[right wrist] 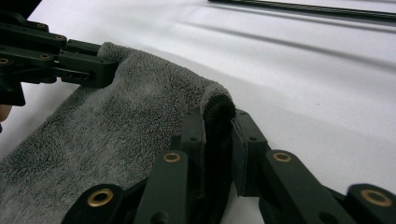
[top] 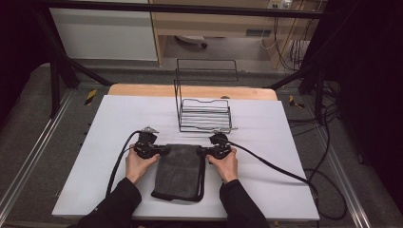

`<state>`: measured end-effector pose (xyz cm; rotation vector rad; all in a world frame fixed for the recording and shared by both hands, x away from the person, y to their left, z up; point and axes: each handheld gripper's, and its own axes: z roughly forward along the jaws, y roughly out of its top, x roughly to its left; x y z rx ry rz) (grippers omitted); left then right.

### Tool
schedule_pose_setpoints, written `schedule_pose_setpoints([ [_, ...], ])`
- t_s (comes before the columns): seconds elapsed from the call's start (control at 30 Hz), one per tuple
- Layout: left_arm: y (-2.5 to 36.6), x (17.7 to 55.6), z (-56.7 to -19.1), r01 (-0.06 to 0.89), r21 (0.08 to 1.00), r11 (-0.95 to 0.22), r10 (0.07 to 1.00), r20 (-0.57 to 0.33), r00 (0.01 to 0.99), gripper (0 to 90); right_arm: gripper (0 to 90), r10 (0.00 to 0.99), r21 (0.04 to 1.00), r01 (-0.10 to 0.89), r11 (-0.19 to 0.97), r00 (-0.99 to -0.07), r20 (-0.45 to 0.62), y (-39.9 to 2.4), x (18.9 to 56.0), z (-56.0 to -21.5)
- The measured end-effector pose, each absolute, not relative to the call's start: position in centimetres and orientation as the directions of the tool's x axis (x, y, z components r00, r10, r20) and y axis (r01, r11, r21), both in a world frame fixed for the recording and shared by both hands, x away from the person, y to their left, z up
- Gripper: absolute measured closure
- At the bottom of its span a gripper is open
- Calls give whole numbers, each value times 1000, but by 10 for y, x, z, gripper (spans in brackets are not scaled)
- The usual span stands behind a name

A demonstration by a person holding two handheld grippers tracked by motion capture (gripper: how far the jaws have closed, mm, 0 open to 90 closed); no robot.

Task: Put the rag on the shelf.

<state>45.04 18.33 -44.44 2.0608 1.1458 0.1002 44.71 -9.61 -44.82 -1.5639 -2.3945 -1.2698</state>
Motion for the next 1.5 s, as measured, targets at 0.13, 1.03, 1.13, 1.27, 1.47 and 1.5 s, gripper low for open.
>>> schedule_pose_setpoints([
  [0.13, 187, 448, -439, 690, 664, -287, 752, -290, 592, 796, 790, 753, 643, 747, 168, -519, 405, -97, 444, -445],
  [1.03, 216, 404, -355, 456, 877, -153, 709, -224, 669, 800, 791, 677, 886, 449, 113, -688, 263, -95, 415, -369],
  [1.13, 215, 400, -348, 431, 892, -139, 703, -218, 677, 800, 792, 674, 902, 419, 99, -695, 249, -97, 411, -362],
  [1.27, 213, 394, -339, 397, 908, -136, 699, -196, 687, 800, 792, 676, 921, 375, 103, -706, 212, -100, 407, -352],
  [1.47, 210, 388, -327, 354, 928, -117, 700, -176, 692, 801, 793, 677, 941, 327, 92, -714, 182, -103, 401, -340],
  [1.5, 209, 387, -325, 350, 930, -113, 698, -176, 694, 802, 793, 675, 943, 318, 93, -717, 176, -104, 400, -338],
])
